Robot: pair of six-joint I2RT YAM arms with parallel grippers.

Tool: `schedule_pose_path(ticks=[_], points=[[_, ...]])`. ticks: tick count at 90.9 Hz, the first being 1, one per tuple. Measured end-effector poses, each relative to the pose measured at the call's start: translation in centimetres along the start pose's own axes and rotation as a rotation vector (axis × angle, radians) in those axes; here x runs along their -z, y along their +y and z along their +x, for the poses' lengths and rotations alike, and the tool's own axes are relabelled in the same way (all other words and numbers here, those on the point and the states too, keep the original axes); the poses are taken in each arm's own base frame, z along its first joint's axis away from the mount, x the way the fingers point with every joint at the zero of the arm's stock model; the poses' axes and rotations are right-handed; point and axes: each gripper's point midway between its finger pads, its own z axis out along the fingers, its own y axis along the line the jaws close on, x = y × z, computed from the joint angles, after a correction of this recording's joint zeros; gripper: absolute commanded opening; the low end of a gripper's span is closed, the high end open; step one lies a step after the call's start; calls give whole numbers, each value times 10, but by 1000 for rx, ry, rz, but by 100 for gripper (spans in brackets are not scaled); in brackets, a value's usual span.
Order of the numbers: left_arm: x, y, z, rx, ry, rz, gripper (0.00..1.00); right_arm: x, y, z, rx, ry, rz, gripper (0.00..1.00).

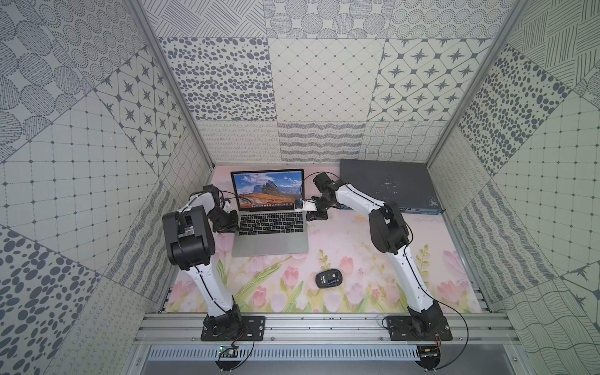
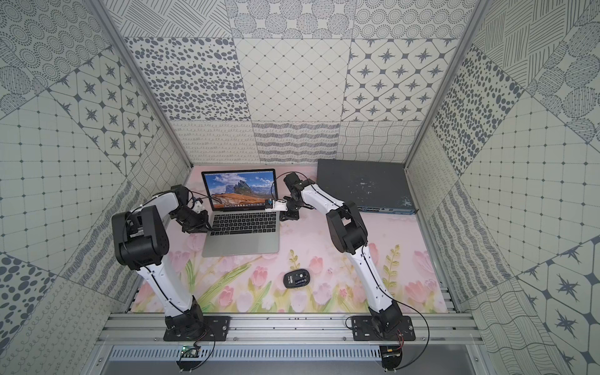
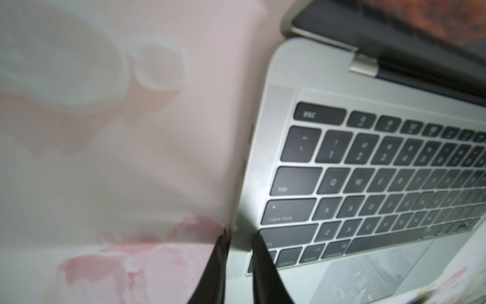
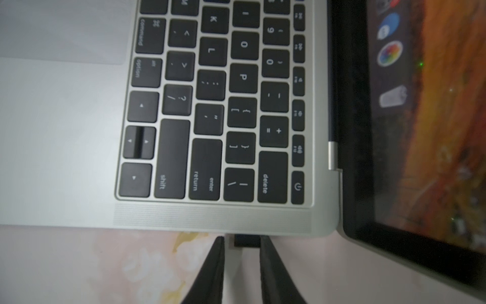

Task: Remove the wireless mouse receiver from the laptop
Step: Take out the USB plug from the USB port.

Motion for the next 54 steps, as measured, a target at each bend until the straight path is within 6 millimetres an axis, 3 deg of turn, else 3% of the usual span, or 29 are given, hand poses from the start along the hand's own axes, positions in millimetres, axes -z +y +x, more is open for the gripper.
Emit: schedule_pose_path(ticks=[35,54], points=[[0,0,0,1,-2,3,20,0,-2,-1,-18,72,34,0],[0,0,0,7,-4,3,21,0,-1,-1,-28,75,37,0]])
